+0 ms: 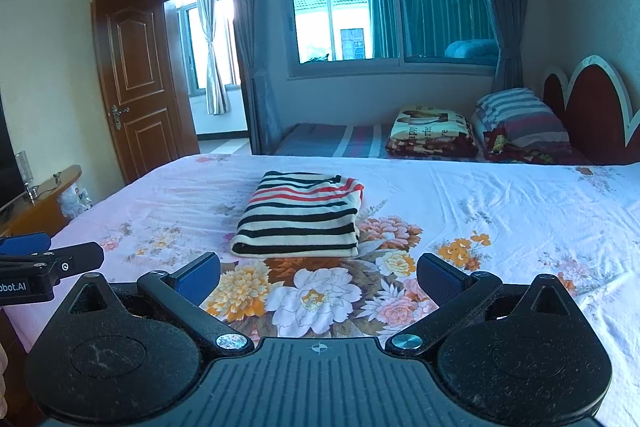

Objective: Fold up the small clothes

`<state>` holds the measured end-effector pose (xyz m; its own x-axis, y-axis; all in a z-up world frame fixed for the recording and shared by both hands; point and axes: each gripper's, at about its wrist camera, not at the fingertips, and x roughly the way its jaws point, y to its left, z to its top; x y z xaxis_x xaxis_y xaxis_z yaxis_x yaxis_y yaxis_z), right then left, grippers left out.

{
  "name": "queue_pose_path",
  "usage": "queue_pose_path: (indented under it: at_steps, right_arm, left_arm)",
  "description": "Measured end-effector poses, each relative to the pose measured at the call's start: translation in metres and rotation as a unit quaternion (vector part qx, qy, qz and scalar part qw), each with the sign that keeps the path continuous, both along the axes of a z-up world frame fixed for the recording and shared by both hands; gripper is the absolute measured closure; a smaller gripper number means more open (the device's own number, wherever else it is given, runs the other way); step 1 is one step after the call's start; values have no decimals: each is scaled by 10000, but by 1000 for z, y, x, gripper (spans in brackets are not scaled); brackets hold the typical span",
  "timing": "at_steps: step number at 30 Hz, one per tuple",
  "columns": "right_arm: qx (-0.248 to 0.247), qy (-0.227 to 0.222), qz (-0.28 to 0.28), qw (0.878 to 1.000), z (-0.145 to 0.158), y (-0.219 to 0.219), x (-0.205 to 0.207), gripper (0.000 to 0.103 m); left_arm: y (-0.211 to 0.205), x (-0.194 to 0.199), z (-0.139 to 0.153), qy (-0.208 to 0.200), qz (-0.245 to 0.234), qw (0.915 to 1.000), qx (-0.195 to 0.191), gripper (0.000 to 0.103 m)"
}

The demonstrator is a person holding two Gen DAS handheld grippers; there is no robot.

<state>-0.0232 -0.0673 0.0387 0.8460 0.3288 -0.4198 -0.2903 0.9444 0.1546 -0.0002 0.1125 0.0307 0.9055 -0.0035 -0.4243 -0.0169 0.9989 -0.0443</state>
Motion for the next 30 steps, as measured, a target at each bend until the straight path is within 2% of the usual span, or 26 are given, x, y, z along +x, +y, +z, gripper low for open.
queue_pose_path:
  at_steps: [27,30]
  right_arm:
    - [59,-5,-35,10000,4,-2,-1,0]
    - [46,-12,-32,10000,4,-3,-1,0]
  left_arm:
    - [-5,3,0,-38,-82,9999,66,1]
    - [-7,2,-1,-140,-30,9996,229,1]
